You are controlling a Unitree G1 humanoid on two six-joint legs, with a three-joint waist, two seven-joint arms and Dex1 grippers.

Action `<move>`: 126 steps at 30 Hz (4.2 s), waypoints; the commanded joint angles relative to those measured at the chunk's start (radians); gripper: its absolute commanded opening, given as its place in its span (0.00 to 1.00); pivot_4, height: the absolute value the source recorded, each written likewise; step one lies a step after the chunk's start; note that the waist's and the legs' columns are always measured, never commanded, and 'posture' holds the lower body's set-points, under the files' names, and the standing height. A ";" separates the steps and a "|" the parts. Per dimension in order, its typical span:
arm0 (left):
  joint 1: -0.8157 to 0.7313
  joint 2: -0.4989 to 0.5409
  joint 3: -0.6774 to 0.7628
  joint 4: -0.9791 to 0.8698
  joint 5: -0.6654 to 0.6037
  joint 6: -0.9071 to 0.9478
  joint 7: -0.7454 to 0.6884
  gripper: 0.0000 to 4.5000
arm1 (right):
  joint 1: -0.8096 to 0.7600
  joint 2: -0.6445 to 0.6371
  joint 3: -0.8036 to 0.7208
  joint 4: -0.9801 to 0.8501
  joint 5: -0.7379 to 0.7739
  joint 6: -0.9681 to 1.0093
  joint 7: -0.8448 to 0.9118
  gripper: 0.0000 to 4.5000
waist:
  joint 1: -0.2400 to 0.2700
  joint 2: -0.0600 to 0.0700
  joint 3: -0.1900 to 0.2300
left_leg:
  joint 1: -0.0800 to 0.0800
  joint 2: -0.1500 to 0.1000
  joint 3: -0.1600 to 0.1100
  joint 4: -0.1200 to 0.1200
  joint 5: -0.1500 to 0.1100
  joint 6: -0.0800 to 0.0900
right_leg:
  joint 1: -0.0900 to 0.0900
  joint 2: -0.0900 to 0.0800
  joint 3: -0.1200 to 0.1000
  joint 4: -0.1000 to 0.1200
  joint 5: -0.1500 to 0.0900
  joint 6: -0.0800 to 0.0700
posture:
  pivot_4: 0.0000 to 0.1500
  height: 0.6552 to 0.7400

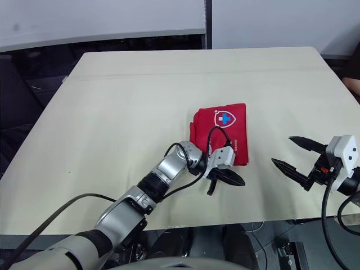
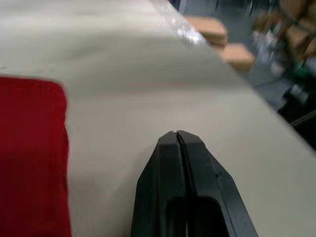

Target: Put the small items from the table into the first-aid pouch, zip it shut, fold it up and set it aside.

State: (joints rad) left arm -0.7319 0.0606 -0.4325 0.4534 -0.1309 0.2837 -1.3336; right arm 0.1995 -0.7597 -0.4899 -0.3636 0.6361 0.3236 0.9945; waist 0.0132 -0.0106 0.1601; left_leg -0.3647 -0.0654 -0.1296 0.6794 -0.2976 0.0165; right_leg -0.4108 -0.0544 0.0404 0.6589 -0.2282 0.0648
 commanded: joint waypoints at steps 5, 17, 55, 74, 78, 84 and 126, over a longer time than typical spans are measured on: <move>-0.250 -0.012 0.188 -0.079 -0.190 0.147 -0.007 0.01 | -0.017 -0.012 -0.035 0.008 0.008 -0.023 0.004 1.00 | -0.001 0.000 0.000 | 0.000 0.000 0.000 0.000 0.000 -0.001 | 0.000 0.000 0.000 0.000 0.000 0.000 | 1.00 0.96; -0.490 -0.089 0.155 0.696 0.125 -0.236 0.352 0.01 | -0.033 -0.006 -0.051 0.035 0.013 -0.049 0.006 1.00 | -0.003 -0.002 0.003 | 0.000 -0.001 0.002 -0.001 0.000 -0.001 | -0.001 0.000 0.001 -0.001 0.000 0.001 | 1.00 0.96; -0.193 0.422 0.447 0.050 -0.149 0.046 -0.177 0.40 | -0.240 0.051 0.137 0.090 0.042 0.163 -0.183 1.00 | -0.047 -0.002 0.003 | 0.001 0.001 0.005 -0.007 0.003 -0.005 | -0.005 0.000 0.005 0.000 0.000 0.001 | 1.00 0.96; 0.183 0.802 0.611 -0.640 -0.512 0.350 -0.118 0.98 | -0.777 0.200 0.508 0.595 -0.065 0.503 -0.154 1.00 | -0.032 -0.001 0.004 | -0.016 0.001 0.003 -0.001 0.003 -0.006 | -0.022 -0.001 0.003 0.003 0.001 -0.001 | 1.00 0.96; 0.224 0.830 0.628 -0.686 -0.537 0.366 -0.090 1.00 | -0.791 0.203 0.548 0.596 -0.072 0.579 -0.126 0.85 | -0.034 -0.001 0.004 | -0.016 0.001 0.003 -0.001 0.003 -0.006 | -0.022 -0.001 0.003 0.003 0.001 -0.001 | 1.00 0.96; 0.221 0.836 0.623 -0.681 -0.551 0.353 -0.048 1.00 | -0.809 0.260 0.452 0.598 -0.033 0.621 -0.175 0.22 | -0.039 -0.001 0.004 | -0.016 0.001 0.003 -0.001 0.003 -0.006 | -0.021 -0.001 0.003 0.004 0.001 -0.001 | 1.00 0.96; 0.406 0.727 0.636 -0.622 -0.463 0.231 0.224 1.00 | -0.467 0.251 0.215 0.186 0.044 0.380 -0.699 0.99 | -0.071 0.004 0.004 | -0.016 0.001 0.007 -0.007 0.004 -0.006 | -0.026 -0.001 0.008 0.004 0.001 -0.002 | 1.00 0.96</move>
State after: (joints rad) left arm -0.3648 0.7863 0.1708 -0.1367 -0.6103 0.5398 -1.1368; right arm -0.3181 -0.4454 -0.3408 -0.0726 0.7535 0.8057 0.1376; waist -0.0577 -0.0063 0.1640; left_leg -0.3808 -0.0640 -0.1217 0.6722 -0.2940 0.0107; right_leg -0.4368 -0.0546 0.0482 0.6629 -0.2267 0.0630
